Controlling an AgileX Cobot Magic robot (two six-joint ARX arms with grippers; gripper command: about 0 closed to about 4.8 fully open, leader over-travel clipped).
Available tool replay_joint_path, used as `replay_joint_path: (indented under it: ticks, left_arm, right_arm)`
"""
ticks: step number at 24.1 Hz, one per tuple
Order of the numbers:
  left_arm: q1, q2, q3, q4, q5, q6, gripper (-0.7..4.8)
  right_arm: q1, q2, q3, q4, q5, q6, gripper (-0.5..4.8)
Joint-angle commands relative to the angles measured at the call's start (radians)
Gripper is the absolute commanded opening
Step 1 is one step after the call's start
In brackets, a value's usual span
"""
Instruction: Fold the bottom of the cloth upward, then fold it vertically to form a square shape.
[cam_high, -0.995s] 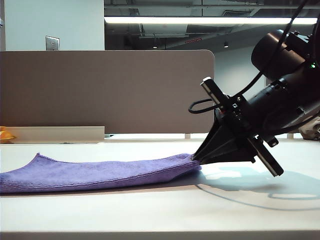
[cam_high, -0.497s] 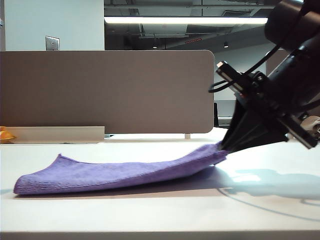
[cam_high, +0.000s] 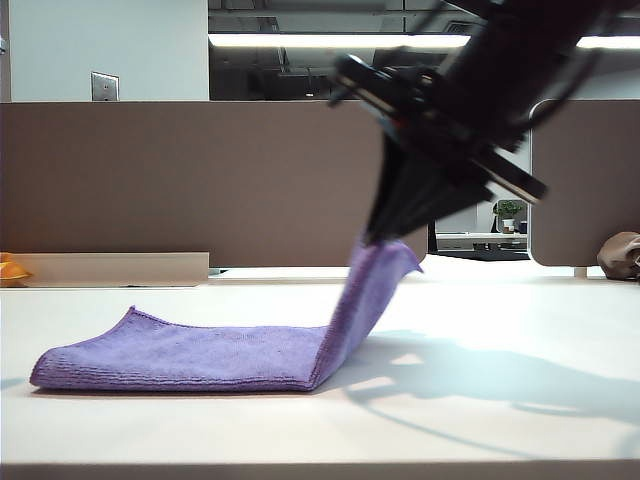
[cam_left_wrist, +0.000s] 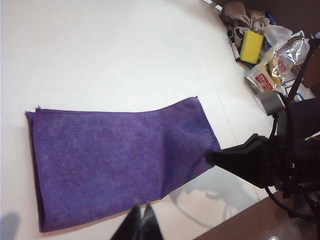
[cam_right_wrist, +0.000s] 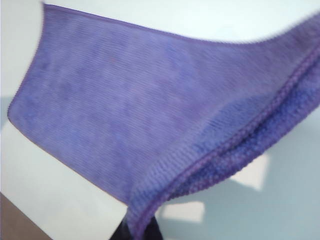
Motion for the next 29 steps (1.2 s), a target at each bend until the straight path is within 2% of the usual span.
replay_joint_path:
  ticks: [1, 11, 29]
  left_arm:
    - [-0.001, -0.002, 0.002, 0.006, 0.032, 0.007, -0.06]
    - [-0.001, -0.042, 0.003, 0.015, 0.047, 0.007, -0.06]
    - [0.000, -0.077, 0.003, 0.005, 0.040, 0.003, -0.06]
  right_arm:
    - [0.051, 0.085, 0.097, -0.068, 0.032, -0.035, -0.06]
    - [0.169, 0.255, 0.292, -0.070, 0.030, -0.034, -0.06]
    - [0.263, 0.414, 0.462, -0.025, -0.023, -0.034, -0.06]
